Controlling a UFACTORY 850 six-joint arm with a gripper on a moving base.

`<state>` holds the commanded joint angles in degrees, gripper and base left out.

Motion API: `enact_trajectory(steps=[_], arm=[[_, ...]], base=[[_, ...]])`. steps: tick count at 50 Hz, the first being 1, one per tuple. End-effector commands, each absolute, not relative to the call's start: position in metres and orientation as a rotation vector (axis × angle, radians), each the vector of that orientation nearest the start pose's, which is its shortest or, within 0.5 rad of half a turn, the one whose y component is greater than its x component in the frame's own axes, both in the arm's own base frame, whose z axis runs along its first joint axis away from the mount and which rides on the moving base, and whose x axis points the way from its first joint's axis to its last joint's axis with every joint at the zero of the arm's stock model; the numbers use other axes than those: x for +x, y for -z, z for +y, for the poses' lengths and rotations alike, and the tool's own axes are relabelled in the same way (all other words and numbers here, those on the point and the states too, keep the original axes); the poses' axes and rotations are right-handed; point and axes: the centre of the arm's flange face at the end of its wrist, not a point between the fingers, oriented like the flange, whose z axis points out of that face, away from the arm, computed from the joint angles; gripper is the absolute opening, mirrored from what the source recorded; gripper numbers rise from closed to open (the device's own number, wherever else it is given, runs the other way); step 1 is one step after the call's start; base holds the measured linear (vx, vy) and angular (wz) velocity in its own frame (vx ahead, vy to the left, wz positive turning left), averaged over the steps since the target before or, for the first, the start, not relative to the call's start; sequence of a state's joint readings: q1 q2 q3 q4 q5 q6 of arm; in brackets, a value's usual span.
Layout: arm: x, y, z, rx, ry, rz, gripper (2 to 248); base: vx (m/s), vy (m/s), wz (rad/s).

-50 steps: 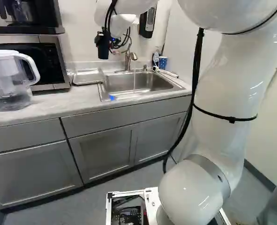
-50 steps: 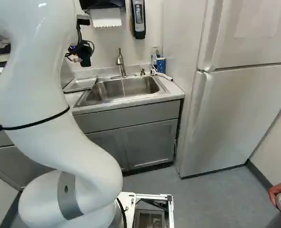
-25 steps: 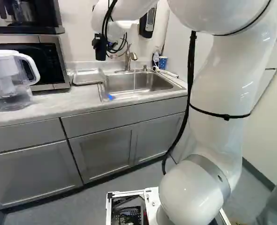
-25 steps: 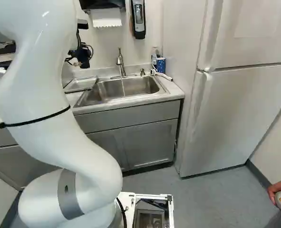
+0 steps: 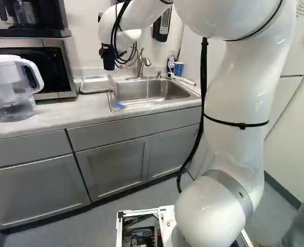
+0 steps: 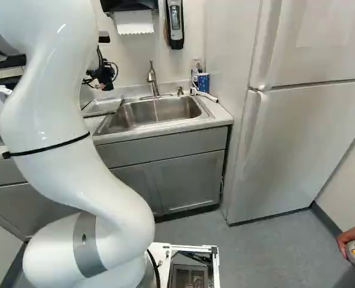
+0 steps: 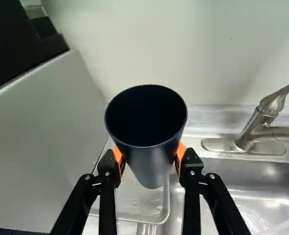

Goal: Rinse the cup and place it in the tray

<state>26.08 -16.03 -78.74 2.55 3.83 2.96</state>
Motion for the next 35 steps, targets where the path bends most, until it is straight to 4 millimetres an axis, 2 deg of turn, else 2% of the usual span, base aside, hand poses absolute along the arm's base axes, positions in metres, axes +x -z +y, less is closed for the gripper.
enact_trajectory(steps=[21, 35], arm=[[0.583, -0.617, 0.308, -2.358, 1.512, -0.514, 121], [0.586, -0.601, 0.313, -2.379, 1.482, -0.524, 121]], base=[[0.0, 0.0, 0.0], [0.0, 0.0, 0.0]])
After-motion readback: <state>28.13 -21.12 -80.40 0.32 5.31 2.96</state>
